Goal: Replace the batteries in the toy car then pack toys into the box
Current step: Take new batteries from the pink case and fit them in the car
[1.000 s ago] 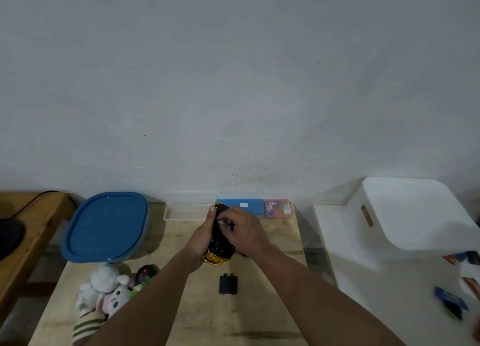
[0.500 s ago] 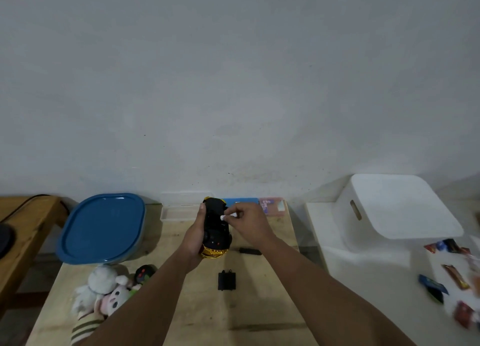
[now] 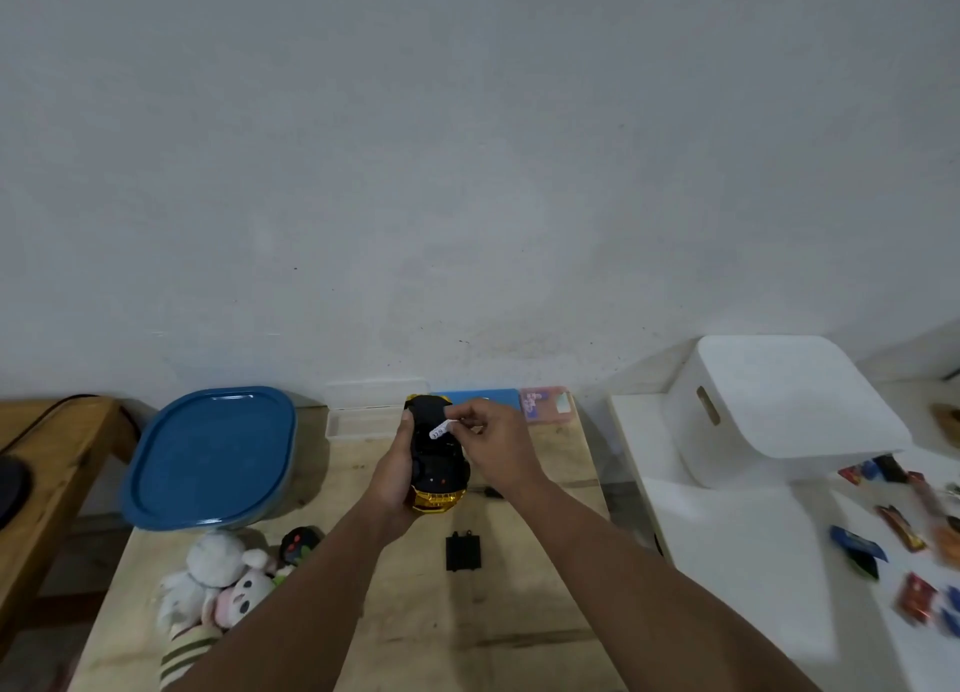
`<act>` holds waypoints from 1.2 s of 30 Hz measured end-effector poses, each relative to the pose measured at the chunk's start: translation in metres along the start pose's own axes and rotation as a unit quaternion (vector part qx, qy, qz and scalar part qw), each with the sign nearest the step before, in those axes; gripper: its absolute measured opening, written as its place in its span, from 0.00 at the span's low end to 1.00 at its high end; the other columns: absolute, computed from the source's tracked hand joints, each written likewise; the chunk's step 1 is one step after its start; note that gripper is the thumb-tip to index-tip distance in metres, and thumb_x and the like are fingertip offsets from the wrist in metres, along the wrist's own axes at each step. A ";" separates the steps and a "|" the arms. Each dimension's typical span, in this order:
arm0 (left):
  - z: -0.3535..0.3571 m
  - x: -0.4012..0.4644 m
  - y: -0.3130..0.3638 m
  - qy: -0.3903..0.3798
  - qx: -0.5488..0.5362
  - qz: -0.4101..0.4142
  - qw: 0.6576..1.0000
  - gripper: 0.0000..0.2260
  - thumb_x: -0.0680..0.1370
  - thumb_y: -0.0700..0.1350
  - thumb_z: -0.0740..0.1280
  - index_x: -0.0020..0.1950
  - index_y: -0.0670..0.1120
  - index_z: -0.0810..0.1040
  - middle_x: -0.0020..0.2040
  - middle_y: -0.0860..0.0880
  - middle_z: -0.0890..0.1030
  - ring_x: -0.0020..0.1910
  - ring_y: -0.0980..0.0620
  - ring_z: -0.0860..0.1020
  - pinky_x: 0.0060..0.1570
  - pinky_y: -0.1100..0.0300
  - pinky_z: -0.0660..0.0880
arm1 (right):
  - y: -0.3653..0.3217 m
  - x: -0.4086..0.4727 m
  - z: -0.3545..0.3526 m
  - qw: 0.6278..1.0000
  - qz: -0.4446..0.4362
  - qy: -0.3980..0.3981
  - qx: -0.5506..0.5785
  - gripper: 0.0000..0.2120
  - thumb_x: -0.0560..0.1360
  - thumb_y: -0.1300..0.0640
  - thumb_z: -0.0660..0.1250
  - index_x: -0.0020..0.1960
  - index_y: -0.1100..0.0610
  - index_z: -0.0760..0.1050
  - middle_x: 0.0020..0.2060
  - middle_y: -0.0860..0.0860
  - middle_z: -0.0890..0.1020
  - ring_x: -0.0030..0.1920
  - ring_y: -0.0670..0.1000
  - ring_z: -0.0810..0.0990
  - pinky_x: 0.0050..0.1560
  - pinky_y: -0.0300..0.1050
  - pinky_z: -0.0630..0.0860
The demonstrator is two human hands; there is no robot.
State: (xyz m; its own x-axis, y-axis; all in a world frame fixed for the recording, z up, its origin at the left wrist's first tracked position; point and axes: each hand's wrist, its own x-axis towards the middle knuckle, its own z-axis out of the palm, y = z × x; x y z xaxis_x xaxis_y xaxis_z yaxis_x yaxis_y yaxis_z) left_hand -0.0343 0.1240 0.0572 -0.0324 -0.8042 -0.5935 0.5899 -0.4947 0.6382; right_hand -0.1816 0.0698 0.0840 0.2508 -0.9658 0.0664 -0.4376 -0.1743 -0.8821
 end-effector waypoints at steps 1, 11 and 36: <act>0.000 0.000 -0.001 -0.002 -0.016 -0.006 1.000 0.28 0.82 0.68 0.58 0.69 0.51 0.81 0.61 0.41 0.86 0.55 0.42 0.87 0.46 0.50 0.84 | -0.002 0.000 0.003 1.000 0.008 0.007 0.018 0.08 0.76 0.60 0.73 0.54 0.52 0.84 0.50 0.44 0.86 0.51 0.40 0.83 0.54 0.36 0.80; 0.000 0.001 0.006 -0.013 -0.088 -0.029 0.996 0.29 0.83 0.68 0.57 0.69 0.48 0.82 0.59 0.42 0.87 0.49 0.43 0.87 0.45 0.50 0.84 | -0.016 0.002 0.013 0.983 0.071 0.060 0.158 0.07 0.74 0.59 0.76 0.46 0.48 0.83 0.43 0.46 0.87 0.46 0.43 0.86 0.50 0.41 0.83; -0.007 0.017 0.004 0.009 -0.037 -0.036 0.999 0.29 0.83 0.68 0.56 0.68 0.48 0.82 0.61 0.40 0.86 0.55 0.41 0.87 0.54 0.46 0.81 | 0.007 -0.013 0.024 0.952 -0.061 -0.036 -0.298 0.22 0.82 0.40 0.51 0.60 0.47 0.79 0.50 0.47 0.73 0.51 0.48 0.74 0.51 0.52 0.73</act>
State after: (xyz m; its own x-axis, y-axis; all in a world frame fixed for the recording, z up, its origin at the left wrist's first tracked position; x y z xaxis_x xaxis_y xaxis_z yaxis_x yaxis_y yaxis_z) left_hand -0.0263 0.1110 0.0466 -0.0622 -0.7606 -0.6463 0.6451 -0.5248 0.5554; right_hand -0.1677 0.0855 0.0656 0.3797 -0.9196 0.1009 -0.8080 -0.3828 -0.4479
